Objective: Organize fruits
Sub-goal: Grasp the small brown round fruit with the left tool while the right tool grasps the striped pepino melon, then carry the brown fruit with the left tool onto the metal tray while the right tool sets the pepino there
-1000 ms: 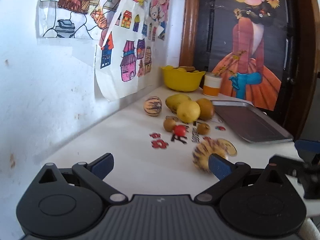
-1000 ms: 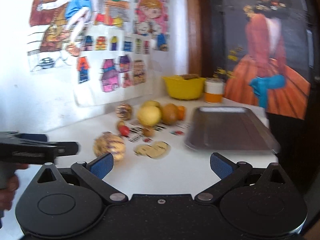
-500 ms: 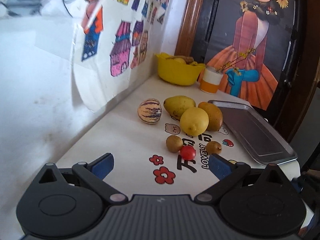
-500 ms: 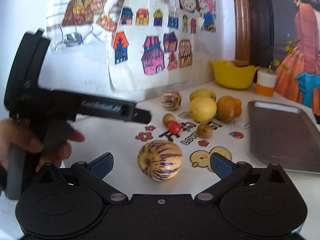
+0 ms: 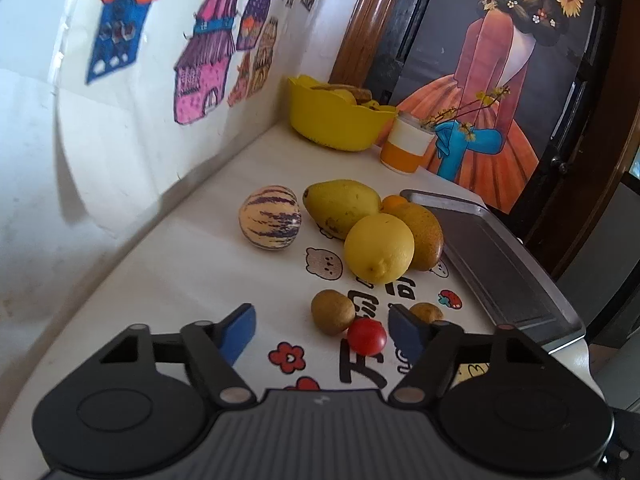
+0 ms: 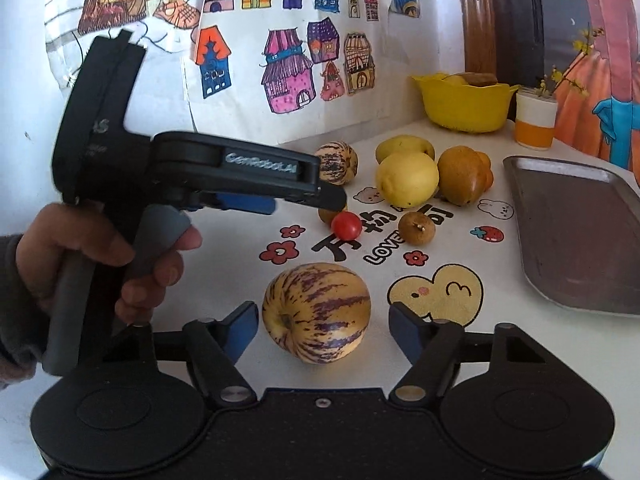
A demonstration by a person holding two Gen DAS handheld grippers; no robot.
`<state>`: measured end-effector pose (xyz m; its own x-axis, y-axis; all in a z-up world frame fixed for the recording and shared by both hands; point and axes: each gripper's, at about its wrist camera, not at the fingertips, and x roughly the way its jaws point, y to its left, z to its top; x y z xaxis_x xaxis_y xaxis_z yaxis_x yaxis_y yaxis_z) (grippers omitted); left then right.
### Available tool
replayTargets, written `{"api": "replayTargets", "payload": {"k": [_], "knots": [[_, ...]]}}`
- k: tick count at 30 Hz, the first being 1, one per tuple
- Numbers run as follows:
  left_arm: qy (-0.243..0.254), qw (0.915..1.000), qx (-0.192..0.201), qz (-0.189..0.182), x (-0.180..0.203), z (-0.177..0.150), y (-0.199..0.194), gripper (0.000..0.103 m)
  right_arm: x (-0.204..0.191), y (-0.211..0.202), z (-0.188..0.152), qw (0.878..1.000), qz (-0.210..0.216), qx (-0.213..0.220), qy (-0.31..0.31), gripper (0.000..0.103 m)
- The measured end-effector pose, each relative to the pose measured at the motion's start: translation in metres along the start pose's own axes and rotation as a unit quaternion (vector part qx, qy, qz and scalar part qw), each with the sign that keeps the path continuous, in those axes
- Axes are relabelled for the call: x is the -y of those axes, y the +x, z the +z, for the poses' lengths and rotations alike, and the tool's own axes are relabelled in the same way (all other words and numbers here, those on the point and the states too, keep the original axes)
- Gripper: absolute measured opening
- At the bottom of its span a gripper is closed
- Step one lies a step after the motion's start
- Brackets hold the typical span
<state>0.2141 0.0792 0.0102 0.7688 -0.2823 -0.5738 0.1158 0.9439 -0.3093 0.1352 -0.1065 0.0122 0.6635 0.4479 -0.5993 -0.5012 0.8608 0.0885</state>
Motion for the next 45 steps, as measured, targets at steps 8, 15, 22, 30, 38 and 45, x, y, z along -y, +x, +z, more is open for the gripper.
{"api": "replayTargets", "payload": {"k": [8,15,22,30,38,45], "knots": [[-0.030,0.9990,-0.025,-0.021,-0.006,0.010,0.018,0.046,0.001,0.004,0.006,1.000,0.012,-0.004,-0.008,0.062],[-0.041,0.9982,-0.033,-0.028,-0.005,0.010,0.022,0.032,0.001,0.006,0.006,1.000,0.022,-0.008,-0.004,0.059],[-0.062,0.9971,-0.035,-0.025,-0.010,0.009,0.017,0.028,0.002,0.005,0.005,1.000,0.027,-0.006,0.006,0.059],[-0.055,0.9977,-0.037,-0.016,-0.008,0.009,0.016,0.028,0.003,0.004,0.004,0.999,0.030,-0.005,0.010,0.059],[-0.084,0.9959,-0.020,-0.028,-0.008,0.000,-0.002,0.028,0.007,-0.003,0.001,0.999,0.030,0.003,0.030,0.059],[-0.094,0.9948,-0.015,-0.036,0.002,-0.009,-0.018,0.028,0.016,-0.017,-0.002,0.999,0.026,0.016,0.040,0.059]]}}
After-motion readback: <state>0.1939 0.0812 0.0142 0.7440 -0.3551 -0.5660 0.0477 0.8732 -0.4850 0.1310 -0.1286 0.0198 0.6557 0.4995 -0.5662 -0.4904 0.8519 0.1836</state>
